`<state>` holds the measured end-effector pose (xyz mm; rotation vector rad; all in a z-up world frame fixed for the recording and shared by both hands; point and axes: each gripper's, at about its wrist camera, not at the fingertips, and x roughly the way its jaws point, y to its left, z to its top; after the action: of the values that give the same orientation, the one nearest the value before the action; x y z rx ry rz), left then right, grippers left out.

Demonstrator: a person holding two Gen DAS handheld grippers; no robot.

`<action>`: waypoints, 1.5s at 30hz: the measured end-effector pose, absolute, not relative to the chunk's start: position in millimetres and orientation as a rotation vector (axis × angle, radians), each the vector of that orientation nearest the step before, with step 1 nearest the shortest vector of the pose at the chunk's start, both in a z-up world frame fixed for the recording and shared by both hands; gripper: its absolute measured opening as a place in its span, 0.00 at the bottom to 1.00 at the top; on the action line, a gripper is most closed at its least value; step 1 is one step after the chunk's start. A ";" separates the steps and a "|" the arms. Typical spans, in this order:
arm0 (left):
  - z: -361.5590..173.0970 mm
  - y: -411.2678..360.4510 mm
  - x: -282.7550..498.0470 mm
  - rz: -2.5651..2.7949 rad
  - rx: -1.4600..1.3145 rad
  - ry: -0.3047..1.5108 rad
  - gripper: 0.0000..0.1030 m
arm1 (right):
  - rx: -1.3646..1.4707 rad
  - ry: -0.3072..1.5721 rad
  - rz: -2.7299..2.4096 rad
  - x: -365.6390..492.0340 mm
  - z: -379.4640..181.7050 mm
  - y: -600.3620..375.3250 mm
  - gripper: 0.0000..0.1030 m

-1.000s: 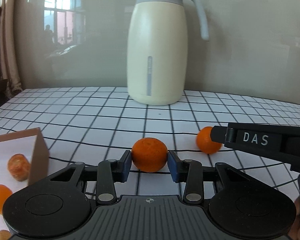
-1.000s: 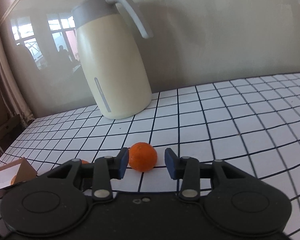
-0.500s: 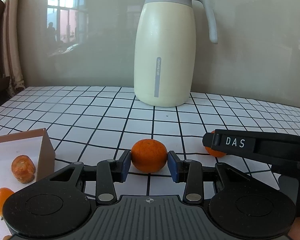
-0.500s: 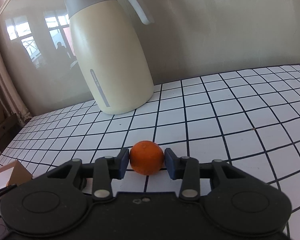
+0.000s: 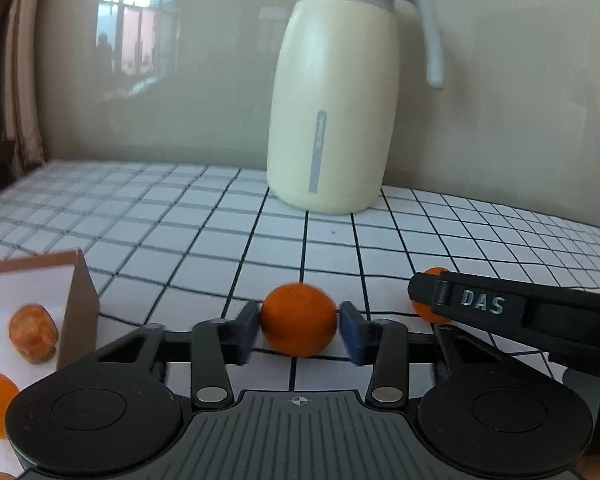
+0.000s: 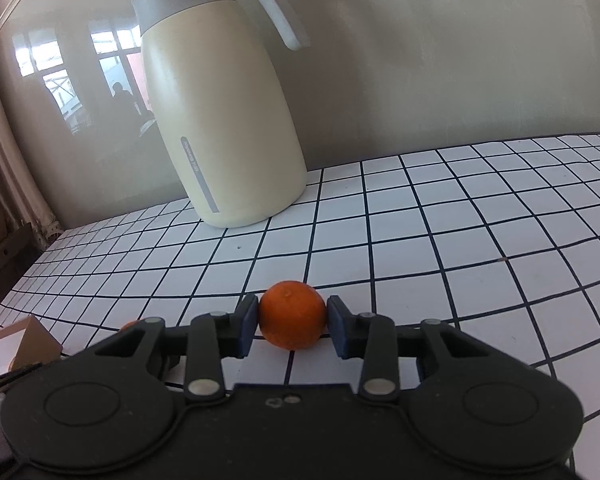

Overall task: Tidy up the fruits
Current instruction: 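Lift and carry both held oranges over the white box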

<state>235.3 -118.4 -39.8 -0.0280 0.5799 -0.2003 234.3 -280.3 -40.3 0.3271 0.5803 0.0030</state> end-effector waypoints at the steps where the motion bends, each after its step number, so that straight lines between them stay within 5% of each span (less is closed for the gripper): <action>1: -39.9 -118.0 235.1 -0.198 -0.028 0.578 0.40 | 0.323 0.580 0.002 234.2 -40.2 -279.7 0.27; 45: 13.9 -30.4 44.7 -0.268 0.017 0.443 0.40 | 0.160 0.494 0.180 55.3 2.6 -214.2 0.27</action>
<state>44.7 -30.4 13.9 0.0166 0.4426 -0.2677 55.3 -214.2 2.6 0.1603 0.4939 0.1799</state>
